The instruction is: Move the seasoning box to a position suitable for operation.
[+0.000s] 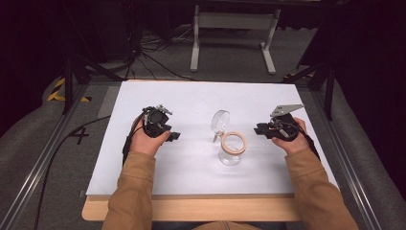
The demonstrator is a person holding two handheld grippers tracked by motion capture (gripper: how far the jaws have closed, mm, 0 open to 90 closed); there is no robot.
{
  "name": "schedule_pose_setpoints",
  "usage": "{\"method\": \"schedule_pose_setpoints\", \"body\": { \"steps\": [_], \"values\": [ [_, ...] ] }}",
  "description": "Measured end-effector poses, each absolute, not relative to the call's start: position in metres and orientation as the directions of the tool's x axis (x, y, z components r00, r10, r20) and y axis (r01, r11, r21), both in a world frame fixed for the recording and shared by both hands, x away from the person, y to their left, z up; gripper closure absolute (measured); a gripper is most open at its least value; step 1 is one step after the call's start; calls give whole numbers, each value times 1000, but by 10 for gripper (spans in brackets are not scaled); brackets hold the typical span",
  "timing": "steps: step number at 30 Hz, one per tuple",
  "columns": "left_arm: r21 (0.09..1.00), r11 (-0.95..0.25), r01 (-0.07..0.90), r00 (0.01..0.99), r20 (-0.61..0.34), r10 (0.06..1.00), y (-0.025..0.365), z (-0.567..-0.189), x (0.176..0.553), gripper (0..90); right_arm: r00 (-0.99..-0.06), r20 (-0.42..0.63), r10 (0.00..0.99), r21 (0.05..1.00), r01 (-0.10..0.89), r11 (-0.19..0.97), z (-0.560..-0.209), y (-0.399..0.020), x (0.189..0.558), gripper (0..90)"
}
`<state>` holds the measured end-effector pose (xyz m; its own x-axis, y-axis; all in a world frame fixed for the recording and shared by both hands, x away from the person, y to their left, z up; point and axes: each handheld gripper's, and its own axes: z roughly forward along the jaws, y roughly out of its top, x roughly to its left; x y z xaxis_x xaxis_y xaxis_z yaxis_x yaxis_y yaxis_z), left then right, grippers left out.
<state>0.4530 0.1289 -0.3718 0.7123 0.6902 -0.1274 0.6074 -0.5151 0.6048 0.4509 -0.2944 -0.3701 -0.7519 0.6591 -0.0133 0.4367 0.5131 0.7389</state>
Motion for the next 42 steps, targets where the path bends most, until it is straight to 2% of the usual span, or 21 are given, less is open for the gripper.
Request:
{"method": "schedule_pose_setpoints", "body": {
  "steps": [6,13,25,42],
  "values": [
    [634,-512,579,736,-135,664,124,-359,444,518,-764,60,642,749,460,477,-367,-294,447,778],
    [637,-535,556,773,-159,614,117,-346,434,491,-808,103,581,718,465,518,-370,-287,445,882],
    [631,-571,525,812,-172,557,104,-335,422,486,-838,133,529,654,475,588,-382,-270,444,876],
    [615,-571,544,804,-185,566,107,-341,427,478,-845,106,525,619,469,630,-392,-257,444,891]
  ]
}}
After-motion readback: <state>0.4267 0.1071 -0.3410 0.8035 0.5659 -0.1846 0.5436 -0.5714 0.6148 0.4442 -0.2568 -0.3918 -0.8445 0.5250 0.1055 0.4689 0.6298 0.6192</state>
